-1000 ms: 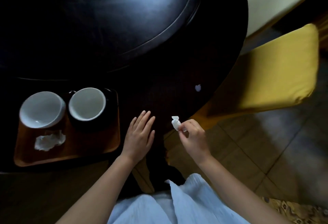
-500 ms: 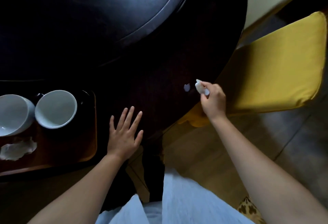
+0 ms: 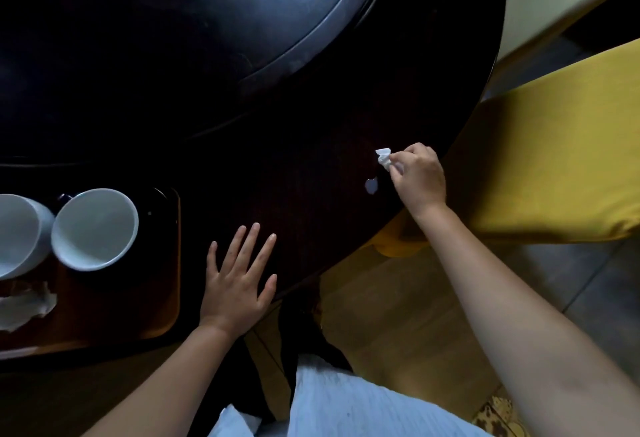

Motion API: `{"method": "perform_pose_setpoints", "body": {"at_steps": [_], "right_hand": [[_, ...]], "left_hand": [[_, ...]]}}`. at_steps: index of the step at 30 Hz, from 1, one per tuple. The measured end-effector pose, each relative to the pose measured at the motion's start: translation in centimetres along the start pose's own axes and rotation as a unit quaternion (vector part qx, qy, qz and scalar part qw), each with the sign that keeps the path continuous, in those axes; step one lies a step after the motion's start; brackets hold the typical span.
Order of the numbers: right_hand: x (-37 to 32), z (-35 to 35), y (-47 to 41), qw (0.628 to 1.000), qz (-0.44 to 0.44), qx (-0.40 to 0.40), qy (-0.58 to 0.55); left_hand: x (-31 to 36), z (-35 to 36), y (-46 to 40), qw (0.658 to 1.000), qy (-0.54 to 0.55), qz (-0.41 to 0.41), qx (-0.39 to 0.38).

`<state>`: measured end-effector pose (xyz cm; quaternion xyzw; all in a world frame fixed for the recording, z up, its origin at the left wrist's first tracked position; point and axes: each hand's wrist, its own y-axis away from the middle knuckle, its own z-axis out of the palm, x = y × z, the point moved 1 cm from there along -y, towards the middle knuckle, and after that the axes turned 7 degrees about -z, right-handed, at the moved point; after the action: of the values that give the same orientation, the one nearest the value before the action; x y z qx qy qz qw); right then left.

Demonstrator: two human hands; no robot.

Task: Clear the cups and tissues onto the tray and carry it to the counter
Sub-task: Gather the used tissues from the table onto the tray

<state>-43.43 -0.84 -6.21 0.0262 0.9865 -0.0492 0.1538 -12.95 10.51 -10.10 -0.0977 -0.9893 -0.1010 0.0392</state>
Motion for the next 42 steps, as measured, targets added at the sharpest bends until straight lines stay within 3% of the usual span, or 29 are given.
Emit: {"method": "perform_pose_setpoints", "body": {"at_steps": [9,13,22,32,42], "right_hand": [[-1.0,0.9,-0.4,0.999,-0.029,0.011,0.024],[-0.2,1.2,-0.2,0.999,-0.017,0.031,-0.032],[0.0,1.5,-0.3,0.989,-0.088,0.023,-0.120],[-1.6,1.7,4.7,0.972,-0.166,-0.040,-0.164],[-1.9,1.4,8.4,0.961,-0.178,-0.116,-0.177]], "left_hand": [[0.0,-0.2,-0.1,1.000,0.005,-0.002,-0.004],[0.1,-0.2,-0.2,1.000,0.001,-0.002,-0.008],[0.1,-0.1,-0.2,1.000,-0.006,-0.004,-0.008],[0.1,-0.1,-0.2,1.000,-0.005,-0.005,-0.011],[0.2,-0.1,-0.2,1.000,-0.007,-0.006,-0.006]]}}
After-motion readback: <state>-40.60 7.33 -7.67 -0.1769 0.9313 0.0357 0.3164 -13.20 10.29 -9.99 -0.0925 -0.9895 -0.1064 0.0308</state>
